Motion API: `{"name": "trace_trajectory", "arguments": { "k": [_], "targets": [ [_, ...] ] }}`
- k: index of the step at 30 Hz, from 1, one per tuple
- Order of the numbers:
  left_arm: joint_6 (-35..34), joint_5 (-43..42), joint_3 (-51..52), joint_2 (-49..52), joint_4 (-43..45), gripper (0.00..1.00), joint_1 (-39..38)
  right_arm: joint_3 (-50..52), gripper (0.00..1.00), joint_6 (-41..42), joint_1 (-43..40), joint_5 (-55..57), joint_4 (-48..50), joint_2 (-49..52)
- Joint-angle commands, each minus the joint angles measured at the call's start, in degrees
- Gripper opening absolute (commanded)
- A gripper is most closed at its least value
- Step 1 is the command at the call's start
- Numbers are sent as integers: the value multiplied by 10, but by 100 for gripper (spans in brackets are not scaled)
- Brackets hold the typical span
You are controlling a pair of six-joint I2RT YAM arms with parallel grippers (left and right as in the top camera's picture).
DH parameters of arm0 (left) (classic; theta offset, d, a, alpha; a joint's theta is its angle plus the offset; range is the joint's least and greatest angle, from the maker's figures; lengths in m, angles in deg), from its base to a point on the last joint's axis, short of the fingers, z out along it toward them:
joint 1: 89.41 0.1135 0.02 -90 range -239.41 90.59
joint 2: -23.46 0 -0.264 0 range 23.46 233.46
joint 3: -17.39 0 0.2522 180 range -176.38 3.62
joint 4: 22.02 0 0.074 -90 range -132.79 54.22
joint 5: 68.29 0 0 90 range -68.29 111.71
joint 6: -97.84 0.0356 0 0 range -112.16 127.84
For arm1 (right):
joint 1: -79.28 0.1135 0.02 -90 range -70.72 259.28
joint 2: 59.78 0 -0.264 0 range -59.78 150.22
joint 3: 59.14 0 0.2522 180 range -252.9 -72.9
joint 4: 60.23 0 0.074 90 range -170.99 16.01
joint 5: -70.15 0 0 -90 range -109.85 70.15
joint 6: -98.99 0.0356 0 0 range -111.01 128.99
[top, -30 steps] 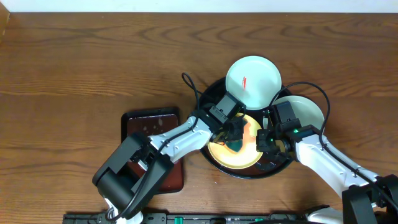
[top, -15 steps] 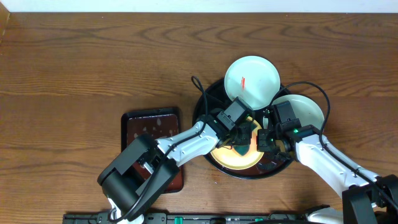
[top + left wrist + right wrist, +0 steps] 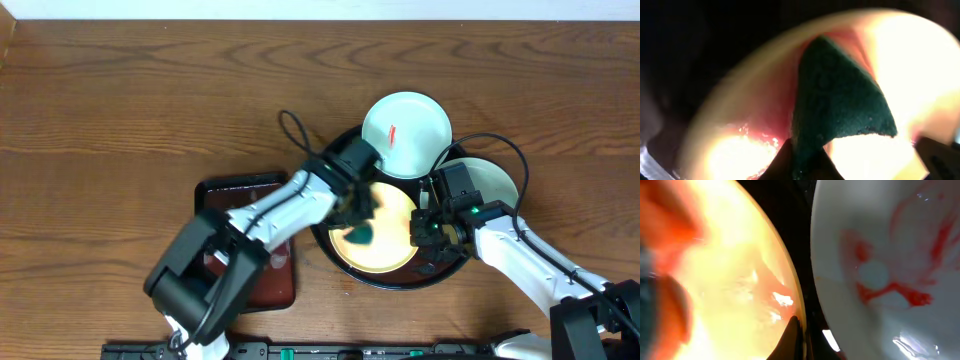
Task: Clean dirty plates on tray and stack at the side
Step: 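Scrub the yellow plate with the sponge held in the left gripper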
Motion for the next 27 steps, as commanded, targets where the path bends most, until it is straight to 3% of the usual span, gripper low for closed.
{"name": "trace_trajectory", "arguments": {
  "k": [1,9,21,27],
  "targets": [
    [-5,86,21,32,-62,8,44,7,1,-18,10,17,-11,15],
    [19,86,7,32,-71,8,45,7,1,-18,10,25,-11,15],
    [-12,-36,11,34,115,8,-85,7,1,-18,10,25,-16,15],
    [-40,-54,11,34,141,8,-109,7,1,-17,10,25,-20,15]
  ]
}}
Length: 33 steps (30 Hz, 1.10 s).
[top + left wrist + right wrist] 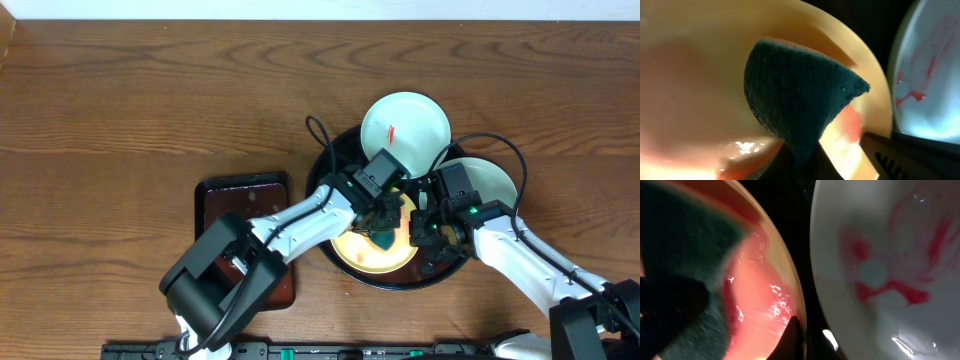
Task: Clean dirty plates on tray and stack at the side
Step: 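Scrub the yellow plate with the sponge held in the left gripper, then return the sponge to the small black tray with the left gripper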
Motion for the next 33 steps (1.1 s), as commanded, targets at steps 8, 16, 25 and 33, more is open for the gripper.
{"name": "trace_trajectory", "arguments": {
  "k": [8,16,25,33],
  "targets": [
    [-29,-89,9,19,-10,8,-14,9,1,-17,3,15,-14,14],
    [-26,-33,9,18,-171,8,28,9,1,-17,3,17,-17,14],
    [-9,175,5,2,-239,8,80,9,1,-18,3,19,-18,14],
    [-9,276,0,-31,-248,8,85,9,1,-17,3,23,-25,14]
  ]
}}
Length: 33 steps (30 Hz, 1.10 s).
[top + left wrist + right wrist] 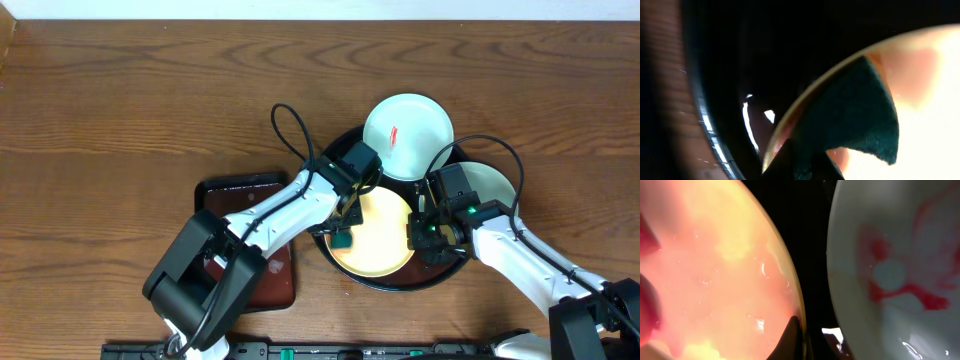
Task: Clean dirty plates on tray and stack at the side
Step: 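Return the sponge to the small black tray with the left gripper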
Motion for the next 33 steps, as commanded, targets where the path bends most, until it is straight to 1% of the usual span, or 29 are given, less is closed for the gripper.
{"name": "trace_trajectory", "arguments": {
  "k": [1,4,7,12,17,21,26,33],
  "targets": [
    [5,138,19,-14,-15,8,20,10,1,-13,1,49,-13,13],
    [9,115,18,-56,-17,8,21,10,1,-13,1,49,-14,12],
    [13,113,18,-107,-29,8,21,10,1,-13,1,49,-14,8],
    [45,116,18,-206,-66,8,28,-10,1,-27,1,56,-35,-16],
    [59,122,19,-284,-127,8,73,-77,1,-27,10,165,-135,-45],
    [76,122,36,-308,-156,8,126,-141,1,-26,36,197,-190,-56],
    [79,122,87,-309,-161,8,182,-195,1,-40,75,241,-199,-74],
    [79,116,137,-309,-151,8,214,-239,1,-42,146,378,-231,-84]
  ]
}}
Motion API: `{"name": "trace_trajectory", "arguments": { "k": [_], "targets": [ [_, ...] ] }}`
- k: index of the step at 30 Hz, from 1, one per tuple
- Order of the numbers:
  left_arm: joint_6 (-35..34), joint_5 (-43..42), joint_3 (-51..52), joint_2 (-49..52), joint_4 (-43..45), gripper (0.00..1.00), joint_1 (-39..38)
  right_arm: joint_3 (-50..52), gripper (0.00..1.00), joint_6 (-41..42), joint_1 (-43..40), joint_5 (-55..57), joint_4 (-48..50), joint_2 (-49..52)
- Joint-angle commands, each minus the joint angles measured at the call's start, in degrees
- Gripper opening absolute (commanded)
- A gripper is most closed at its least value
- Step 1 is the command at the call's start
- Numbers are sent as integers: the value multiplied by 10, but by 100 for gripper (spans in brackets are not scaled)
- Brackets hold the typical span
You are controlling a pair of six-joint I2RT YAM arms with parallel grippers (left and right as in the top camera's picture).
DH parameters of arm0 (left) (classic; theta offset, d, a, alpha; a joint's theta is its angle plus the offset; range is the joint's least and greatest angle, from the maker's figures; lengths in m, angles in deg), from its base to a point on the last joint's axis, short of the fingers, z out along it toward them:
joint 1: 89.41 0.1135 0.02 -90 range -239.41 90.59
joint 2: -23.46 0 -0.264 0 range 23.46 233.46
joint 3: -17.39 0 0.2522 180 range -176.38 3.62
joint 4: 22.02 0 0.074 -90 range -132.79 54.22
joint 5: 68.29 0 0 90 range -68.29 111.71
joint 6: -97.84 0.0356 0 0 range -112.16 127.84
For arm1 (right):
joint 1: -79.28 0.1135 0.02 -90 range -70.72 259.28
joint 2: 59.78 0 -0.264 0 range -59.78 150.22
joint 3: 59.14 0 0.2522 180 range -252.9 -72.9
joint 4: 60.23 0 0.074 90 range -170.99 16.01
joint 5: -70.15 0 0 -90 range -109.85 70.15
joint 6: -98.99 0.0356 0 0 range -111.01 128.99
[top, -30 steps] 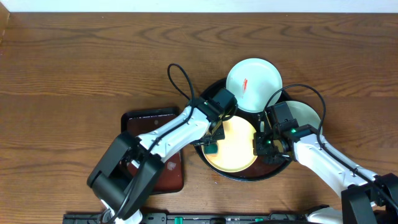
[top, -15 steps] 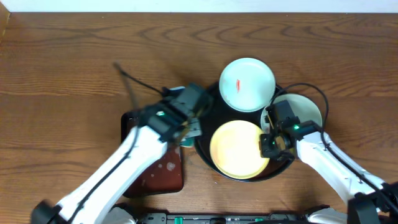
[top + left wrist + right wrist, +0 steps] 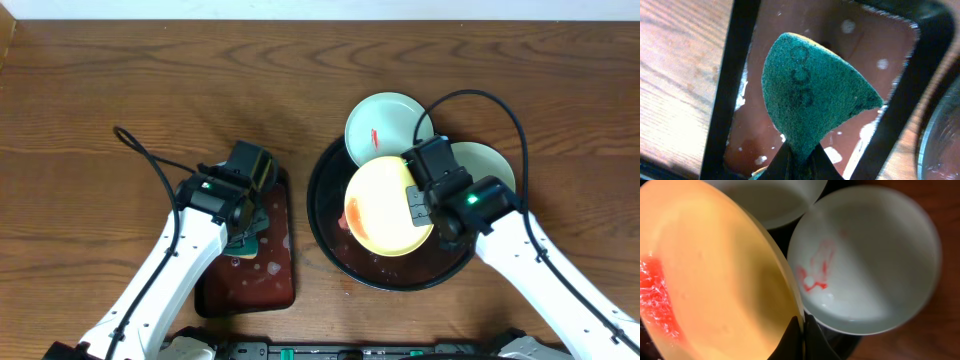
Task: Clean dirty plates on tray and stack at the side
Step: 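Return the sponge to the small black tray with the left gripper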
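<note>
My right gripper [image 3: 420, 206] is shut on the right rim of the yellow plate [image 3: 388, 208], which is held tilted above the round black tray [image 3: 318, 215]. The plate [image 3: 715, 280] has a red smear near its left edge. Two pale plates lie behind it: one with a small red mark [image 3: 383, 122], the other red-stained [image 3: 865, 265] at the tray's right side. My left gripper [image 3: 801, 161] is shut on the green sponge [image 3: 815, 100], held over the dark rectangular tray [image 3: 210, 290] at the left.
The rectangular tray [image 3: 737, 75] holds reddish-brown liquid with white flecks. Bare wooden table [image 3: 150, 90] lies around both trays. Arm cables loop over the table by each arm.
My left gripper has moved with the sponge from the yellow plate's left edge to over the rectangular tray. The right gripper now holds the yellow plate higher and tilted. The rear pale plate sits slightly further left.
The sponge in my left gripper was on the middle of the yellow plate, then on its right part, then at its left rim, while the right gripper held the plate's right rim. Now the sponge is over the rectangular tray and the plate is raised.
</note>
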Motion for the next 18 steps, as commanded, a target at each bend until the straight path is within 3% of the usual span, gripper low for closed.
{"name": "trace_trajectory", "arguments": {
  "k": [1,6,18],
  "targets": [
    [9,5,13,-1,6,7,8,-25,1,-7,39,110,-11,-8],
    [19,5,16,-1,15,8,8,-40,1,-7,103,228,-35,-8],
    [19,5,16,-1,17,8,8,-41,1,-7,201,351,-47,-9]
  ]
}}
